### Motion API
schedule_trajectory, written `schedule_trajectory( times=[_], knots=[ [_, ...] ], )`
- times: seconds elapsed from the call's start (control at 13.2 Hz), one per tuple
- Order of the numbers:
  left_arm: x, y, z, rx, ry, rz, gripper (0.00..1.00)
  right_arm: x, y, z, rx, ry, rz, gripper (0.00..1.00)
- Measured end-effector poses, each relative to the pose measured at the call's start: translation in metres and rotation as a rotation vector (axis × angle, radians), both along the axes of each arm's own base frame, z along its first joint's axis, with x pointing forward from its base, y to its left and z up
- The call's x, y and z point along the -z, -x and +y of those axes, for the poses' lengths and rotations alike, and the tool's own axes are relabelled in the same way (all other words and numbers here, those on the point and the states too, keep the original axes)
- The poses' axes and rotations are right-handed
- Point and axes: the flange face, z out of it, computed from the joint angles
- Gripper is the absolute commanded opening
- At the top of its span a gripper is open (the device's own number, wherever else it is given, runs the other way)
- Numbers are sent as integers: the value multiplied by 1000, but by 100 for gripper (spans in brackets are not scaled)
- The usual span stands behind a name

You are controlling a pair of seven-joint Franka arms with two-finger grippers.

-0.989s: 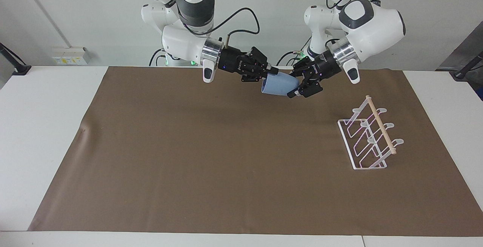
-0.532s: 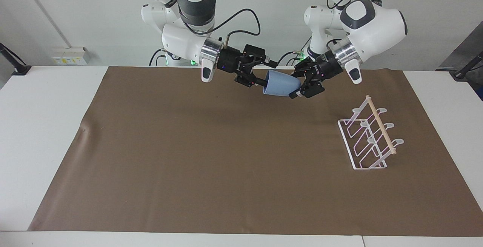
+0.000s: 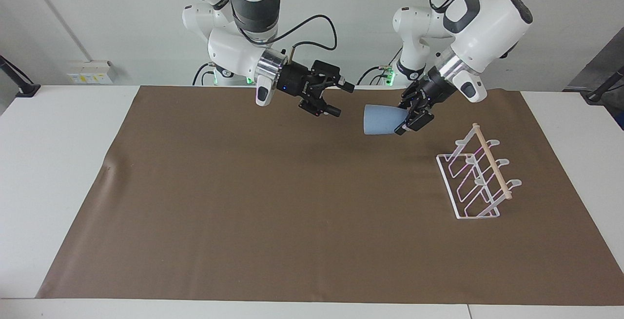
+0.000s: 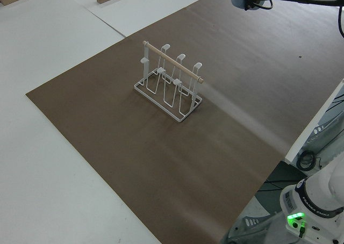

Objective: Hang cup on cup holder
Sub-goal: 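Open the right gripper and pull back while the left gripper carries the cup, then lower the cup onto the rack hook while the right gripper retreats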

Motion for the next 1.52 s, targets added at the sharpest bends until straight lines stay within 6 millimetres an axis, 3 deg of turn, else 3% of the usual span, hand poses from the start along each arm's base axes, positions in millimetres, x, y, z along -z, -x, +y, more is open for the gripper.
schedule_trajectory(
  times=[0.23,0.61,0.84,1.06,1.29,1.52],
  knots=[
    [-17,-5,10,68,-246,-106,0,-7,-4,-9,-71,197,-120,100],
    [-22,-6,10,217,-524,-222,0,-15,-12,-21,-140,398,-240,100],
    [-29,-26,44,242,-623,-327,0,-16,-17,-31,-181,530,-303,100],
    [-11,-56,78,292,-731,-409,0,-16,-23,-47,-260,673,-342,100],
    [24,-83,97,338,-817,-446,0,-36,-37,-82,-332,771,-337,100],
    [35,-95,113,353,-858,-475,0,-51,-46,-119,-375,882,-320,100]
  ],
)
